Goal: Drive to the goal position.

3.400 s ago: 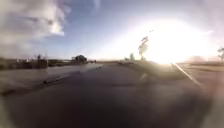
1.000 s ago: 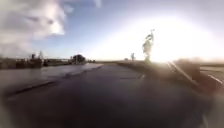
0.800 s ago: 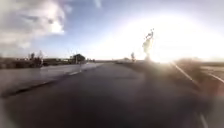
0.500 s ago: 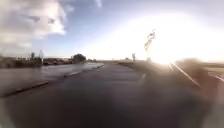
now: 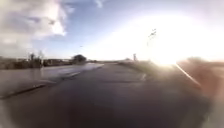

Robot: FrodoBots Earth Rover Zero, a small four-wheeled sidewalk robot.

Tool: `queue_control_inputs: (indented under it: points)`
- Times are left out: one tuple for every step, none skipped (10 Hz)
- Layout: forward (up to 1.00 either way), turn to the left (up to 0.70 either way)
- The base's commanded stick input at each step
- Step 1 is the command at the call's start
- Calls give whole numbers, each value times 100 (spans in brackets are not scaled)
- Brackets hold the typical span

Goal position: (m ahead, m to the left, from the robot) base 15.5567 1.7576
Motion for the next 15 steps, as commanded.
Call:
queue_control_inputs:
  points:
    - [70, -14]
    - [70, -14]
    - [70, -14]
    - [70, -14]
    - [70, -14]
    - [70, -14]
    - [70, -14]
    - [70, -14]
    - [70, -14]
    - [70, -14]
    - [70, -14]
    - [70, -14]
    - [70, 0]
    - [70, 0]
    - [70, 0]
